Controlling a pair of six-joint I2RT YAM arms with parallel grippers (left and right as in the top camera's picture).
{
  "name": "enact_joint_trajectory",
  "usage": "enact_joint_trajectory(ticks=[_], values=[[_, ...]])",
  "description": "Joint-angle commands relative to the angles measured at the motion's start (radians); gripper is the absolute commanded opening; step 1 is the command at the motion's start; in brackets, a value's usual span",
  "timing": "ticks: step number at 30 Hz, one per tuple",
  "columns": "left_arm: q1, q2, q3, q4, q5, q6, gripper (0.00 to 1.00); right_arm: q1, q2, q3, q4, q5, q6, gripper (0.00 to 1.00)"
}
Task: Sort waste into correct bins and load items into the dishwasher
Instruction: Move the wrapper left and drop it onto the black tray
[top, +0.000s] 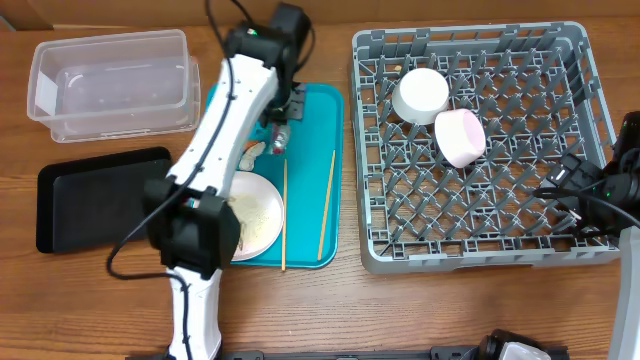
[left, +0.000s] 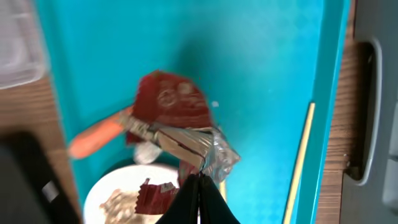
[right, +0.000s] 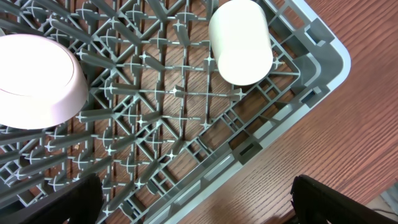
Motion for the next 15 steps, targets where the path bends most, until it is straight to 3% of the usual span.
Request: enact_joint_trajectory(ticks=[1,15], values=[[0.084,-0.092,0.027,-0.034,-0.026,-0.060,0.04,-0.005,-0.012,0.018,0.002,0.001,0.008,1.00],[0.363,-0.146,0.024,-0.266,-0.025,-0.118,0.04,-0.005,-0.012,0.018,0.006,0.001,0.004,1.00]])
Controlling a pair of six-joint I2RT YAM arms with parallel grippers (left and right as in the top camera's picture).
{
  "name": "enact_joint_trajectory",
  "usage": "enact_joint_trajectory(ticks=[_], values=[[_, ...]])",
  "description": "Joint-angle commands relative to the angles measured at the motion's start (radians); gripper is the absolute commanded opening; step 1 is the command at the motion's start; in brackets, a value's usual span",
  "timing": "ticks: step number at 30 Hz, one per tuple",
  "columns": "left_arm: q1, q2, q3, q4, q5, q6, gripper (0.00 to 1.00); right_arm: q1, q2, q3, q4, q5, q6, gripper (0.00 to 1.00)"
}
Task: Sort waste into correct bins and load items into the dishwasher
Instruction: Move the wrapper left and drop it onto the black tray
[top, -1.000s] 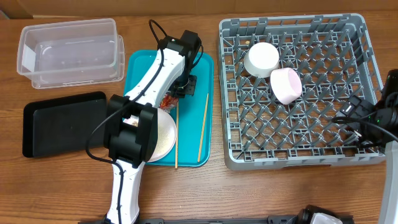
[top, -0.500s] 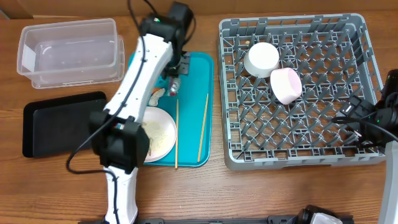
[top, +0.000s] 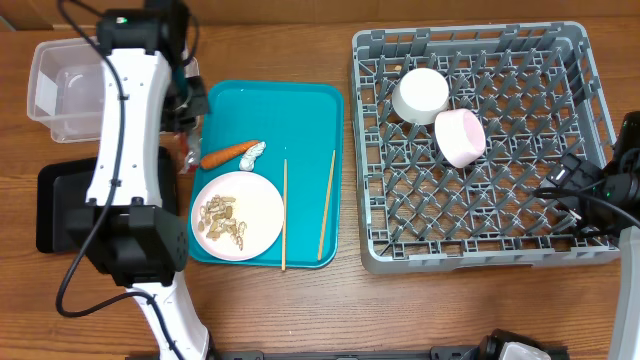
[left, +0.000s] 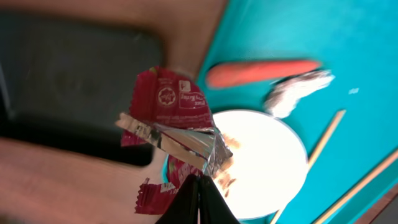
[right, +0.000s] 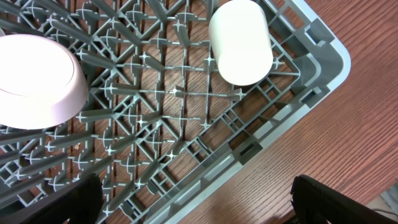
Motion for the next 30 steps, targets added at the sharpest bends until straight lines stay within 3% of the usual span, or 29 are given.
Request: enact_joint_trajectory(ticks=[1,12,24,26,29,30], values=[[0.036,-0.036,0.012,-0.016,-0.004,-0.025,0.04,-0.005,-0.012,0.018,0.005,0.001,0.004,1.00],[0.128,-0.197,-0.210,0.011,-0.143,-0.090,0.04,-0.005,-0.012,0.018,0.003,0.000,-0.003,1.00],[0.209,-0.198,-0.490,0.347,-0.106,-0.091,0.04,-0.005,-0.012,0.018,0.008,0.000,-0.003,1.00],[0.209,-0.198,-0.534,0.394,-0.101,-0.092,0.13,-0.005,-0.012,0.018,0.007,0.000,-0.003,1.00],[0.209,-0.198,-0.568,0.432,-0.105,-0.092,0.61,-0.005,-0.012,0.018,0.007,0.000,-0.003,1.00],[0.209,-0.198,-0.570,0.435,-0.105,-0.092,0.65,-0.005,-0.012,0.018,0.006,0.000,-0.003,1.00]])
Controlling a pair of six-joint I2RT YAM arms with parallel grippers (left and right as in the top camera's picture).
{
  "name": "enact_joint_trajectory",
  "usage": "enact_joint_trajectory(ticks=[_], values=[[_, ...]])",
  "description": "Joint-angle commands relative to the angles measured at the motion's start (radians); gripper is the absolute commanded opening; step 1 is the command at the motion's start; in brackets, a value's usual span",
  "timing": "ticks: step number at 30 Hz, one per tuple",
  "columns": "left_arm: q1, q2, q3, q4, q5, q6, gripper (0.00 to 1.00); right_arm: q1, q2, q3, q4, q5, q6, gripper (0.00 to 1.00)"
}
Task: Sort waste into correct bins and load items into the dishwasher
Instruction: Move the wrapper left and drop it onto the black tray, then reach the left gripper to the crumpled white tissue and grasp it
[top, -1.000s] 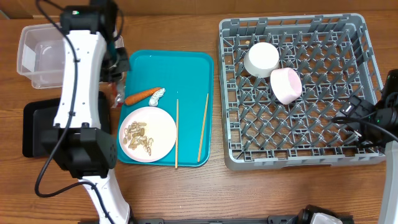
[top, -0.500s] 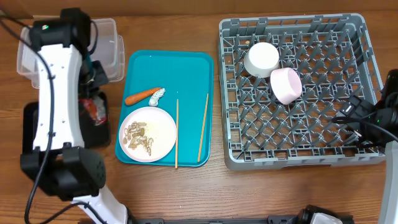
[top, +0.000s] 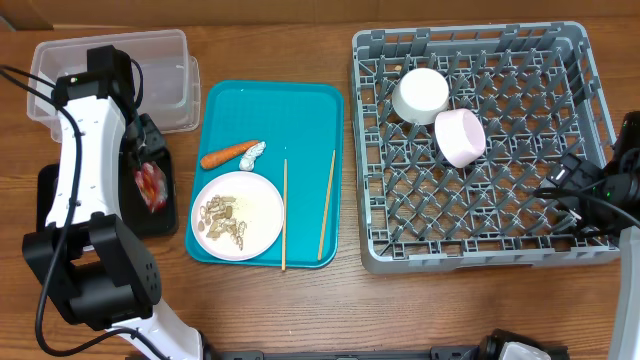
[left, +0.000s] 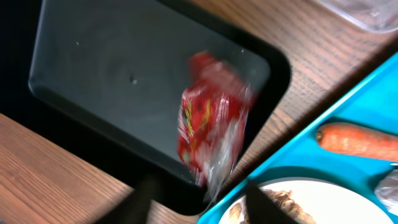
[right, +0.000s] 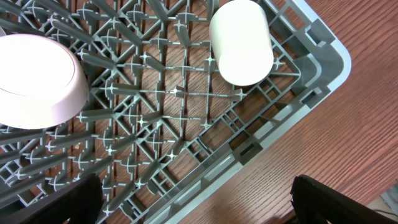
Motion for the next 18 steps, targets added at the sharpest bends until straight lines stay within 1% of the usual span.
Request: enact_joint_trajectory(ticks=[1,2,3,4,6,8,12,15,18], values=[[-0.002,-0.004,-0.018,0.012,-0.003,-0.010,0.68,-0.005,-0.012,0.018,0.005,0.002,0.001,1.00],[-0.002,-0.004,-0.015,0.012,-0.003,-0.009,0.73,-0.005,-0.012,0.018,0.005,0.002,0.001,1.00],[-0.002,-0.004,-0.007,0.011,0.001,-0.004,0.75,-0.005,-0.012,0.018,0.005,0.002,0.001,1.00],[-0.002,-0.004,-0.003,0.011,0.008,0.004,0.75,-0.005,-0.012,0.018,0.005,0.002,0.001,1.00],[-0.009,-0.006,0.019,0.007,0.058,0.057,0.73,-0.005,-0.012,0.018,0.006,0.002,0.001,1.00],[-0.041,-0.008,0.054,0.008,0.137,0.117,0.72,-0.005,-0.012,0.018,0.009,0.002,0.001,1.00],[-0.128,-0.008,0.082,0.035,0.207,0.198,0.74,-0.005,-0.012,0.018,0.008,-0.003,0.001,1.00],[-0.222,-0.005,0.079,0.085,0.248,0.293,0.74,-0.005,-0.012,0.018,0.008,-0.003,0.001,1.00],[-0.296,0.001,0.077,0.125,0.237,0.342,0.80,-0.005,-0.012,0.018,0.008,-0.003,0.001,1.00]])
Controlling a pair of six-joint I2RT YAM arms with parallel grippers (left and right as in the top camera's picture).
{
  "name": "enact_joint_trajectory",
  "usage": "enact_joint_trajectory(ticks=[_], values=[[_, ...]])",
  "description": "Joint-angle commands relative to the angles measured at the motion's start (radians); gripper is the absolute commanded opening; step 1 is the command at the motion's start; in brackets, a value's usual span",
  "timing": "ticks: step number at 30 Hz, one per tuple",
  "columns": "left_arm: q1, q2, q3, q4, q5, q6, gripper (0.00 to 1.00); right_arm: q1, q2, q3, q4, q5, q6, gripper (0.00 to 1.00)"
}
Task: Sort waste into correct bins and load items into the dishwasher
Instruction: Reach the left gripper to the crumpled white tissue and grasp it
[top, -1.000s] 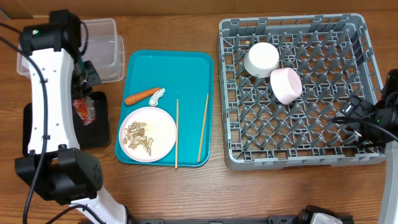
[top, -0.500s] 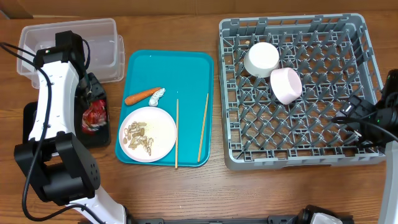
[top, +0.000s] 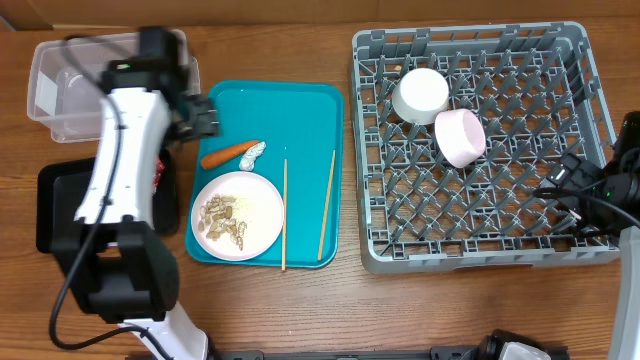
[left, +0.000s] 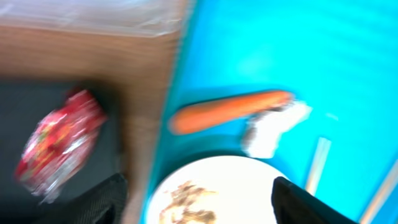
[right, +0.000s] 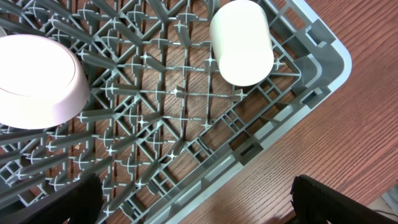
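My left gripper (top: 197, 115) hangs open and empty over the left edge of the teal tray (top: 300, 100); in the blurred left wrist view its fingers (left: 93, 199) stand wide apart. A red wrapper (left: 59, 140) lies in the black tray (top: 80, 205). On the teal tray are a carrot (top: 230, 153), a crumpled white wrapper (top: 255, 150), a white plate (top: 265, 205) with food scraps and two chopsticks (top: 284, 215). My right gripper (right: 193, 205) is open at the near right corner of the grey dish rack (top: 470, 255), which holds a white cup (right: 241, 42) and a pink bowl (right: 34, 81).
A clear plastic container (top: 110, 85) stands at the back left, behind the black tray. The left arm crosses over the black tray's right edge. Bare wood lies between the teal tray and the rack.
My left gripper has moved from over the black tray rightward to the teal tray's left edge, near the carrot. The red wrapper stays in the black tray. The right arm has not moved.
My left gripper was shut on the red wrapper above the teal tray, then held it at the tray's left edge. Then it was open over the black tray with the wrapper below it. Now it is back over the teal tray, empty.
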Motion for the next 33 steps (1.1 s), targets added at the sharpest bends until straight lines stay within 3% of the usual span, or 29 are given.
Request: enact_joint_trajectory(ticks=[1,16,33], values=[[-0.091,0.005,0.019,0.035,0.034,0.121,0.81,-0.005,-0.012,0.018,0.006,-0.002,0.001,1.00],[-0.154,0.247,0.019,0.067,-0.021,0.110,0.78,-0.005,-0.012,0.018,0.006,-0.002,0.001,1.00],[-0.154,0.320,0.018,0.068,0.040,0.101,0.58,-0.005,-0.012,0.018,0.006,-0.002,0.001,1.00]])
